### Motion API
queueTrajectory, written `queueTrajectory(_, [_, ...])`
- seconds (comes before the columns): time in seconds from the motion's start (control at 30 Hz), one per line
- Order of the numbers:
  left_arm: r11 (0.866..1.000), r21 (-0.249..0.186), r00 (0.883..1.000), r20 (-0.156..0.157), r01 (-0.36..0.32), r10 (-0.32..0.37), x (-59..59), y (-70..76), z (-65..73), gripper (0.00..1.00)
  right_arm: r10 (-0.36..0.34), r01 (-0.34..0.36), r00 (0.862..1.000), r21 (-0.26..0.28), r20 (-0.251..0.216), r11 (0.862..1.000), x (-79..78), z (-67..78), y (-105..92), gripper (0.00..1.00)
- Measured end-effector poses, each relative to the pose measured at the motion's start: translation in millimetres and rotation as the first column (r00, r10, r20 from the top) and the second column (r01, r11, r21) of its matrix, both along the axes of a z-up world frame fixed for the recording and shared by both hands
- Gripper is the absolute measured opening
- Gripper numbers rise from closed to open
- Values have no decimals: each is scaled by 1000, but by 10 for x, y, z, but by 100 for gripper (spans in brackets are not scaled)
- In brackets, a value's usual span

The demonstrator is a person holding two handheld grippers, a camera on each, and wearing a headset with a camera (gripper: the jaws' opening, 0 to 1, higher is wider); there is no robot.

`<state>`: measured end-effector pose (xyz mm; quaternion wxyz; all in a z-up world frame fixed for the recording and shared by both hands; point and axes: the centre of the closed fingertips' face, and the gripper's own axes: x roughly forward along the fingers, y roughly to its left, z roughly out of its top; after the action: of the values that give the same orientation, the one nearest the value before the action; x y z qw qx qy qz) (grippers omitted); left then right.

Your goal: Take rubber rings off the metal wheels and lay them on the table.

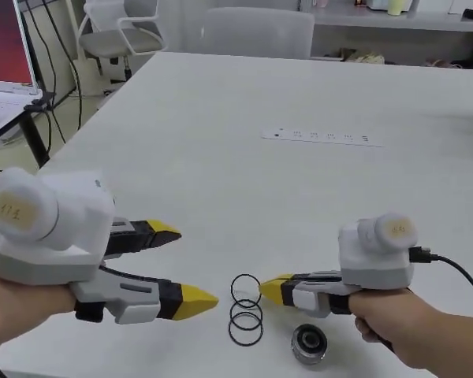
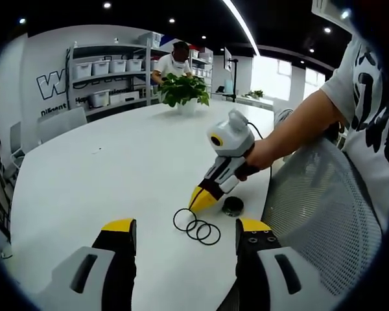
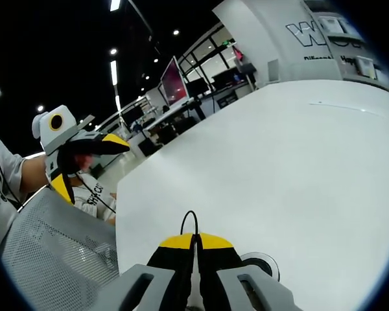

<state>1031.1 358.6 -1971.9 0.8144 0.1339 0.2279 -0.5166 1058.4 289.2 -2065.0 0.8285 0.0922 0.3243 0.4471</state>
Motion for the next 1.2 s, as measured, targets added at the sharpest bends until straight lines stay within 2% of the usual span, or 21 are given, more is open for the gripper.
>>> queueTrajectory(0.2, [1000,6,1000,-5,3,-3,-5,-8,-24,60,12,-11,999,-37,37,999,32,2,8,0])
queueTrajectory(0.47, [1000,14,1000,-9,12,-12,-10,-47,-32,59,40,-33,996,-82,86,996,27,1,19,8])
queueTrajectory(0.6, [1000,16,1000,-9,17,-17,-12,-71,-23,59,36,-30,995,-68,90,997,26,38,5,15])
queueTrajectory(0.87, [1000,19,1000,-6,21,-21,-6,-88,-1,59,10,-8,994,-24,109,1000,69,187,-36,20])
queueTrajectory(1.2, [999,21,1000,-11,24,-24,7,-129,7,59,-38,35,991,23,131,999,122,360,-190,25])
